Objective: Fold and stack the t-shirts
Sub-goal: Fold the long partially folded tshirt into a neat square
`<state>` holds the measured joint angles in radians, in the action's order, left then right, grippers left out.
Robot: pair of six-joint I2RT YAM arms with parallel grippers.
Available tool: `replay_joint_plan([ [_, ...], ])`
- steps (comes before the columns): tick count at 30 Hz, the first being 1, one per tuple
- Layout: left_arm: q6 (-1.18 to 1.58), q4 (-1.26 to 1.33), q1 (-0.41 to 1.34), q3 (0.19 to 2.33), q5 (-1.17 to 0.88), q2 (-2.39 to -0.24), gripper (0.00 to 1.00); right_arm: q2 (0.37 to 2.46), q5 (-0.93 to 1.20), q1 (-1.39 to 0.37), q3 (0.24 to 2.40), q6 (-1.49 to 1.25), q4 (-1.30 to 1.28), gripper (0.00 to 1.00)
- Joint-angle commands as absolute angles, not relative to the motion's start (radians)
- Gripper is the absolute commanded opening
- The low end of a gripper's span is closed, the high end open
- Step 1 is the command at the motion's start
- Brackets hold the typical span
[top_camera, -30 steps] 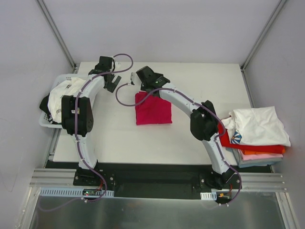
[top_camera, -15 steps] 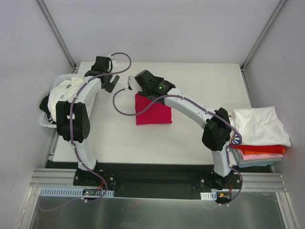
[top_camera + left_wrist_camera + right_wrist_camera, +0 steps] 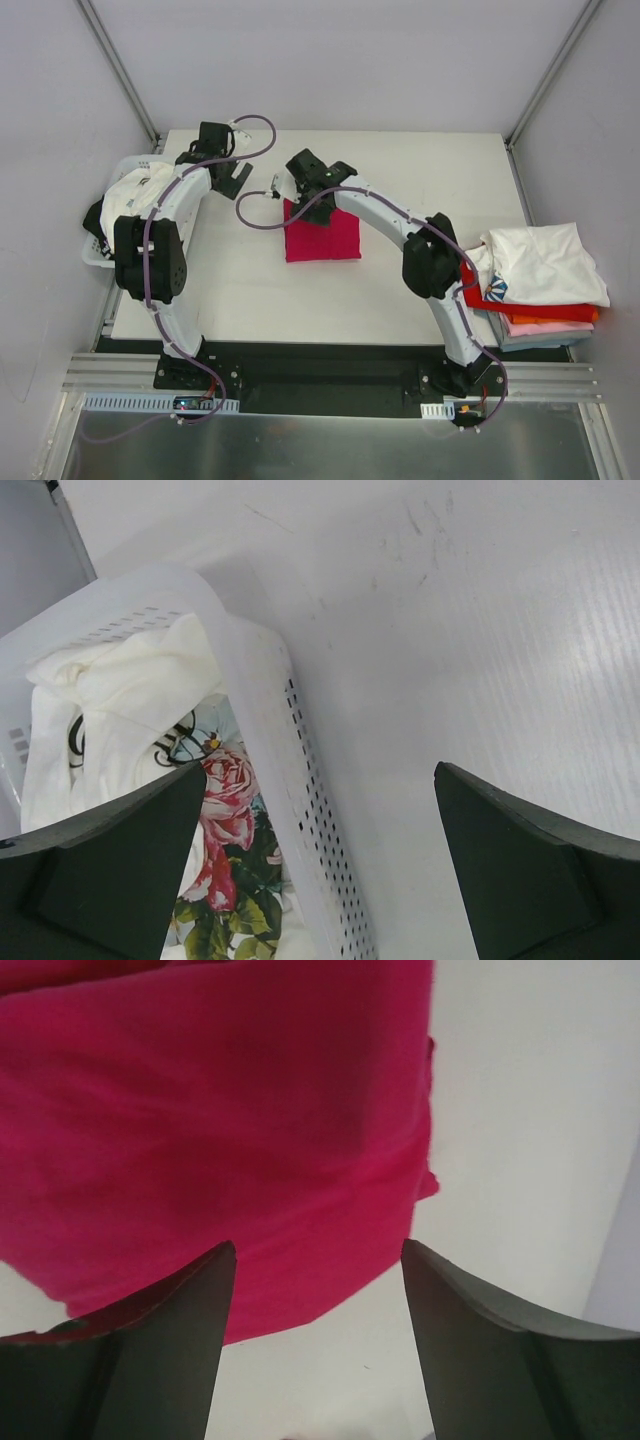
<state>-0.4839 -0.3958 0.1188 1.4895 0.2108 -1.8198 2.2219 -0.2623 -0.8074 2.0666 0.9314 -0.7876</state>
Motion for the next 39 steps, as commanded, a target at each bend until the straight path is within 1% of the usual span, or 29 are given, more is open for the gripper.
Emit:
replay_joint_plan([
  [1, -0.480, -0.391, 0.127, 1.535, 0.112, -1.778, 0.99, 2.203, -0.045, -0.785, 2.115, 0.859, -0.859, 0.71],
  [3, -0.476, -0.391, 0.127, 1.540, 0.081, -1.773, 0.99, 2.186, 0.038, -0.759, 2.089, 0.833, -0.847, 0.72],
  [5, -0.471, -0.391, 0.127, 1.540, 0.019, -1.761, 0.99, 2.160, 0.074, -0.747, 2.071, 0.807, -0.835, 0.72],
  [6, -0.468, -0.391, 0.129, 1.533, 0.002, -1.750, 0.99, 2.151, 0.049, -0.746, 2.042, 0.805, -0.825, 0.72],
  [7, -0.465, -0.391, 0.130, 1.526, -0.071, -1.735, 0.99, 2.138, 0.019, -0.747, 2.022, 0.805, -0.812, 0.72],
  [8, -0.465, -0.394, 0.135, 1.519, -0.096, -1.700, 0.99, 2.110, -0.053, -0.746, 2.002, 0.808, -0.805, 0.72],
  [10, -0.477, -0.408, 0.161, 1.497, -0.171, -1.660, 0.99, 2.066, -0.113, -0.744, 1.904, 0.815, -0.760, 0.72],
  [12, -0.497, -0.425, 0.184, 1.485, -0.218, -1.609, 0.99, 2.011, -0.141, -0.744, 1.827, 0.816, -0.746, 0.72],
  [14, -0.509, -0.460, 0.227, 1.485, -0.282, -1.586, 0.99, 1.979, -0.179, -0.745, 1.796, 0.813, -0.739, 0.73],
  [17, -0.520, -0.511, 0.278, 1.493, -0.354, -1.606, 0.99, 1.948, -0.218, -0.742, 1.744, 0.795, -0.739, 0.73],
  [25, -0.546, -0.528, 0.354, 1.471, -0.382, -1.710, 0.99, 1.862, -0.304, -0.744, 1.629, 0.776, -0.733, 0.73],
  [33, -0.548, -0.531, 0.367, 1.557, -0.426, -1.825, 0.99, 1.824, -0.344, -0.742, 1.528, 0.787, -0.729, 0.73],
  [39, -0.543, -0.532, 0.388, 1.617, -0.411, -1.882, 0.99, 1.802, -0.380, -0.741, 1.488, 0.793, -0.723, 0.73],
])
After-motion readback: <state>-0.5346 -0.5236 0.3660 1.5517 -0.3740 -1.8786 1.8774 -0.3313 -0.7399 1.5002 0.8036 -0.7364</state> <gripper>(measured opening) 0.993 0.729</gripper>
